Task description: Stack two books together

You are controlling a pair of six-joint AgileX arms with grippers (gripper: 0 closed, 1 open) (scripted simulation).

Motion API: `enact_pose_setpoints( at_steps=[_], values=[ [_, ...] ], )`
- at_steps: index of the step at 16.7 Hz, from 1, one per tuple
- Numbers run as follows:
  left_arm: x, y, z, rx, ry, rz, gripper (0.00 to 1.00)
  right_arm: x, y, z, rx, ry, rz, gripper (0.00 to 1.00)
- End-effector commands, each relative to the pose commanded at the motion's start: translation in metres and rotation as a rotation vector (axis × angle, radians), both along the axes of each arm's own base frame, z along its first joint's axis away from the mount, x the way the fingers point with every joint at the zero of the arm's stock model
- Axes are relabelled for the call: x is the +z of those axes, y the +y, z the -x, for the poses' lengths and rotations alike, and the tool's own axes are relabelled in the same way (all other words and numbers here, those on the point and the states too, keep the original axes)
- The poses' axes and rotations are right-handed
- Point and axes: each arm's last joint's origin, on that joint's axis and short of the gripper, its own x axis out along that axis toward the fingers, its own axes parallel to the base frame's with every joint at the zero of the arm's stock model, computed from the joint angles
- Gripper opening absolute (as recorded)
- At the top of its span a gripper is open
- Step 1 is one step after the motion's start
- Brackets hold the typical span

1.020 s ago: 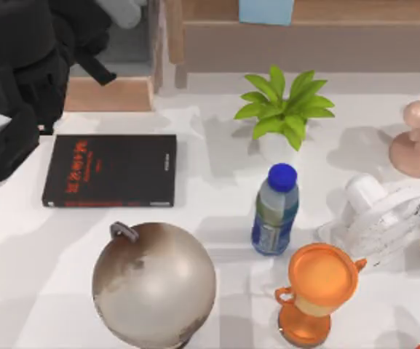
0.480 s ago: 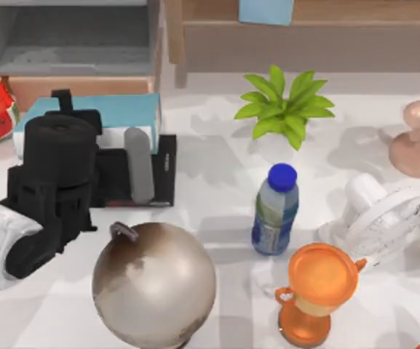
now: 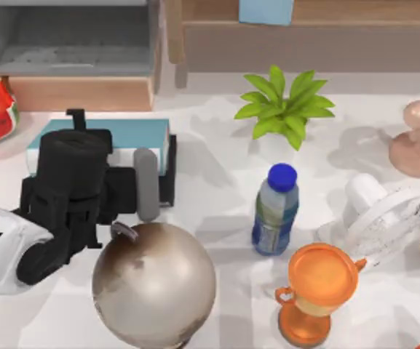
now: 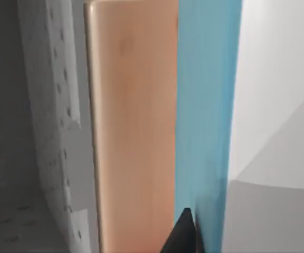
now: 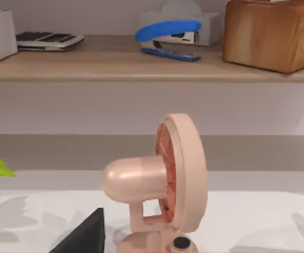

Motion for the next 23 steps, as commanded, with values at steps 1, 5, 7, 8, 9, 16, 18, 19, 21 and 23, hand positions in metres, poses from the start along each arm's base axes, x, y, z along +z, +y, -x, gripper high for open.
enact_pose_setpoints(
  at_steps=[1,5,7,8,9,16,18,19,21,23],
  values=[
    [-0.0003,0.0008,0.0001,0.002,0.001,-0.002,0.00,0.0000,0.0000,0.0000,0.000,0.000,0.000,1.00],
    [-0.0029,0.0027,-0.0027,0.006,0.002,-0.007,0.00,0.0000,0.0000,0.0000,0.000,0.000,0.000,1.00],
    [-0.0029,-0.0016,-0.0038,-0.006,0.003,0.000,0.00,0.0000,0.0000,0.0000,0.000,0.000,0.000,1.00],
    [-0.0029,-0.0016,-0.0038,-0.006,0.003,0.000,0.00,0.0000,0.0000,0.0000,0.000,0.000,0.000,1.00],
    [-0.0029,-0.0016,-0.0038,-0.006,0.003,0.000,0.00,0.0000,0.0000,0.0000,0.000,0.000,0.000,1.00],
    [-0.0029,-0.0016,-0.0038,-0.006,0.003,0.000,0.45,0.0000,0.0000,0.0000,0.000,0.000,0.000,1.00],
    [-0.0029,-0.0016,-0.0038,-0.006,0.003,0.000,0.60,0.0000,0.0000,0.0000,0.000,0.000,0.000,1.00],
    [-0.0029,-0.0016,-0.0038,-0.006,0.003,0.000,0.68,0.0000,0.0000,0.0000,0.000,0.000,0.000,1.00],
    [-0.0029,-0.0016,-0.0038,-0.006,0.003,0.000,0.83,0.0000,0.0000,0.0000,0.000,0.000,0.000,1.00],
    [-0.0029,-0.0016,-0.0038,-0.006,0.003,0.000,0.98,0.0000,0.0000,0.0000,0.000,0.000,0.000,1.00]
  ],
)
